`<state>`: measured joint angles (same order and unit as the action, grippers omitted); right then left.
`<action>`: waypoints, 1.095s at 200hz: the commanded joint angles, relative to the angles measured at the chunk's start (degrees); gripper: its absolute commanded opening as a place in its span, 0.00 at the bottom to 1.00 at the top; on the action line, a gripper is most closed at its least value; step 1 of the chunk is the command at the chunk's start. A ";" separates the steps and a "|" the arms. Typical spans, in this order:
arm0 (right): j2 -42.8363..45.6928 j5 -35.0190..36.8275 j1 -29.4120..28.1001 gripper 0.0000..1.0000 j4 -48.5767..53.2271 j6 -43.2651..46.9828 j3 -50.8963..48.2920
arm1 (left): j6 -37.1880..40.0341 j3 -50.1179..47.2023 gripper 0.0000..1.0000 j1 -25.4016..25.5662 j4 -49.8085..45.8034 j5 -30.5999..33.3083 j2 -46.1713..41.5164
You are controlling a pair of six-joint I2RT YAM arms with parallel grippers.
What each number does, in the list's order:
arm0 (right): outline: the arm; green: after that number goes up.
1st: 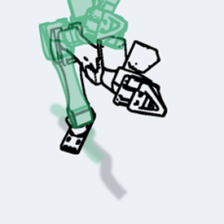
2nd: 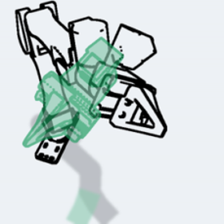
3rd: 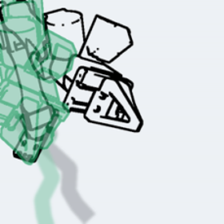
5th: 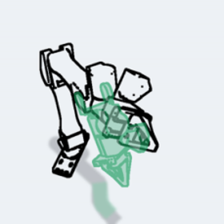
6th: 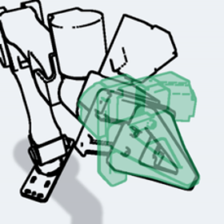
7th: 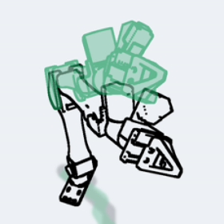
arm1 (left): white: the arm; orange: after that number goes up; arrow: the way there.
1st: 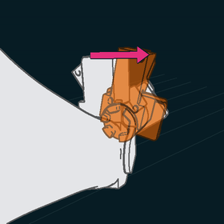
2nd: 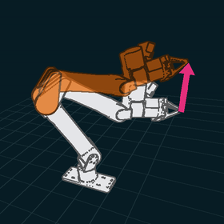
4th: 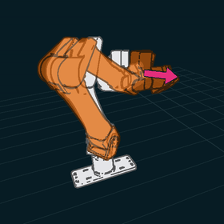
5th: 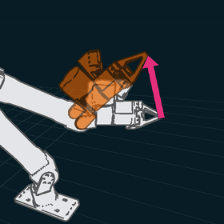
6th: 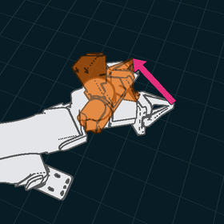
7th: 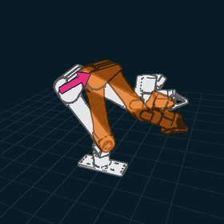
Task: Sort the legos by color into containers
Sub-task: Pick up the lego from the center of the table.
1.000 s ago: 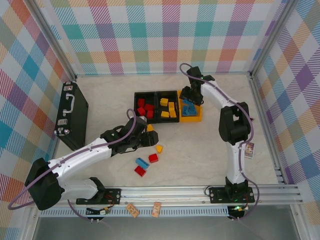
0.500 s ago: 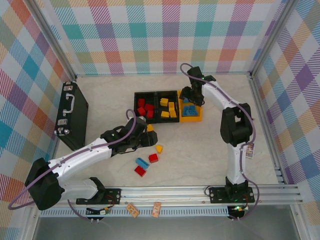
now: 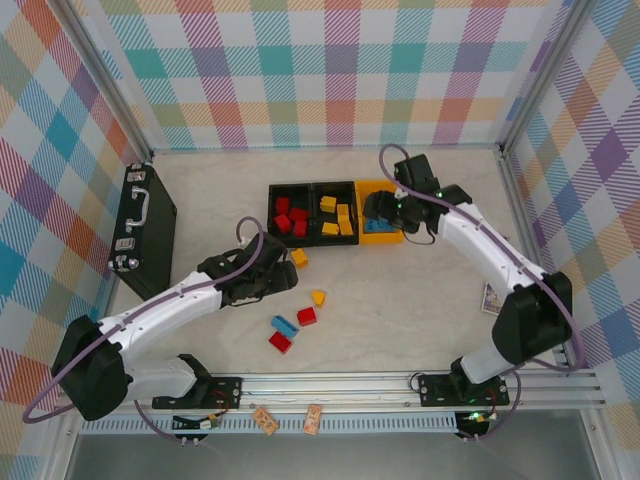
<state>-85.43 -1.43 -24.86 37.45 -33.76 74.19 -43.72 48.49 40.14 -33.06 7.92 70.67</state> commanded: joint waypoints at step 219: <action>21.79 -7.97 -11.17 0.73 -7.40 -6.26 -25.86 | 4.09 10.42 0.49 -7.36 7.43 8.98 28.99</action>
<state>-64.71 -9.10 -35.66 30.44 -39.24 47.90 -39.51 57.65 33.43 -25.28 15.35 98.78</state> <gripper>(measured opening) 0.731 0.529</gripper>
